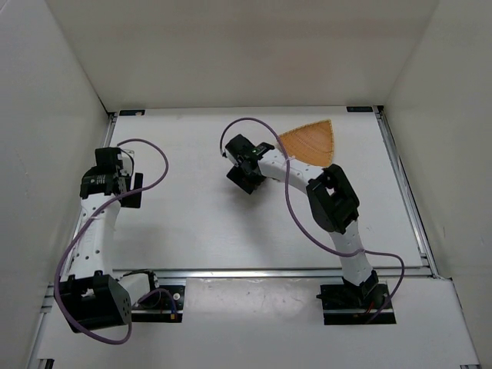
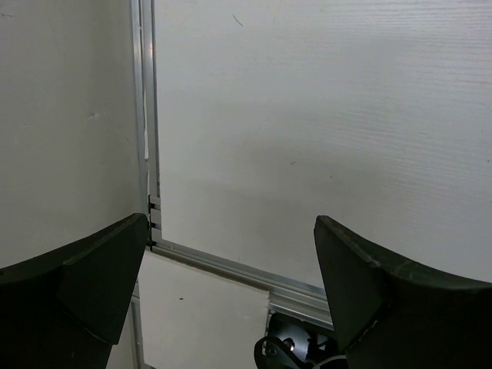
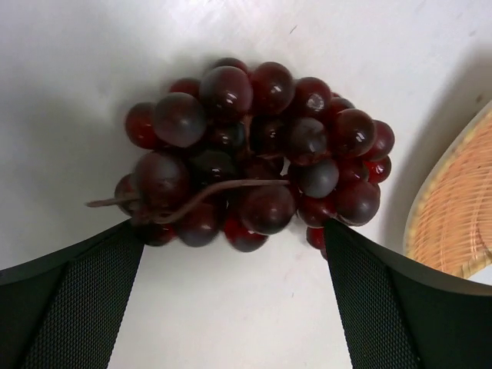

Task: Place and organize the fake fruits in the fruit bowl

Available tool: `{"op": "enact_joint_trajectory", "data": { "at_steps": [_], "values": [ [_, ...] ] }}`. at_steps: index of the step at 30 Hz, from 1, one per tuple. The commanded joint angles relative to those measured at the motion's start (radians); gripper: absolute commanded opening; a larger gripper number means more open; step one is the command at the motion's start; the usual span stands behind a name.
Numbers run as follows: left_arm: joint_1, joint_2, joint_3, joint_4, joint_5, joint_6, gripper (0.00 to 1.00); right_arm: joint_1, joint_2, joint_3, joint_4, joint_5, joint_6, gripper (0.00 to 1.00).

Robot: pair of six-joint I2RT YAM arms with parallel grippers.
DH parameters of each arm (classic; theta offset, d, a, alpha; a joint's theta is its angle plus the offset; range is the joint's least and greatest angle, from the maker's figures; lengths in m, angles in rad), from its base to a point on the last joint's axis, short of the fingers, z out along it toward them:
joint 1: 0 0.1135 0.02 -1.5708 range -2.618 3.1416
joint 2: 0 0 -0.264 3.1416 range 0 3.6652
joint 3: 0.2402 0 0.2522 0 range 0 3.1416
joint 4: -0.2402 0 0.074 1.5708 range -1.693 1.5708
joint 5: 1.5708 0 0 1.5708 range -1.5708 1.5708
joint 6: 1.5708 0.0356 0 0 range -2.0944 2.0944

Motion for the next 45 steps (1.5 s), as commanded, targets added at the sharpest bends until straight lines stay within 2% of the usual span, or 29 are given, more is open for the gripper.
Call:
{"op": "enact_joint_trajectory", "data": {
  "at_steps": [1,4,5,7,8,10,11,13,14,18,27,37,45],
  "values": [
    [-0.006,0.018,0.052,-0.011,-0.017,-0.003,1.00,-0.010,0.038,0.045,0.122,0.069,0.038,1.00],
    [-0.006,0.037,0.061,-0.011,-0.026,-0.003,1.00,-0.010,0.108,0.070,0.134,0.080,0.099,1.00],
    [-0.006,0.037,0.061,-0.011,-0.037,-0.003,1.00,-0.010,0.120,0.088,0.134,0.080,0.168,1.00],
    [-0.006,0.057,0.061,-0.020,-0.037,0.007,1.00,-0.021,0.151,0.145,0.122,-0.009,0.235,0.96],
    [-0.006,0.057,0.070,-0.020,-0.037,0.007,1.00,-0.021,0.151,0.156,0.113,-0.026,0.266,0.87],
    [-0.006,0.081,0.080,-0.020,-0.037,0.007,1.00,-0.021,0.162,0.174,0.113,-0.052,0.326,0.76],
    [-0.006,0.081,0.089,-0.020,-0.037,0.007,1.00,-0.021,0.162,0.188,0.113,-0.066,0.337,0.63],
    [-0.006,0.092,0.089,-0.020,-0.037,0.007,1.00,-0.021,0.162,0.188,0.113,-0.075,0.349,0.43],
    [-0.006,0.103,0.098,-0.020,-0.037,-0.002,1.00,-0.021,0.162,0.188,0.113,-0.075,0.363,0.26],
    [-0.006,0.103,0.098,-0.020,-0.037,-0.003,1.00,-0.030,0.136,0.188,0.122,-0.095,0.385,0.01],
    [-0.006,0.094,0.089,-0.020,-0.028,-0.003,1.00,-0.039,-0.033,0.160,0.183,-0.116,0.415,0.00],
    [-0.015,0.075,0.080,-0.020,-0.019,-0.012,1.00,-0.057,-0.145,0.160,0.210,-0.103,0.449,0.00],
    [-0.015,0.066,0.080,-0.029,-0.009,-0.012,1.00,-0.244,-0.238,0.272,0.210,-0.069,0.518,0.00]
  ]
}}
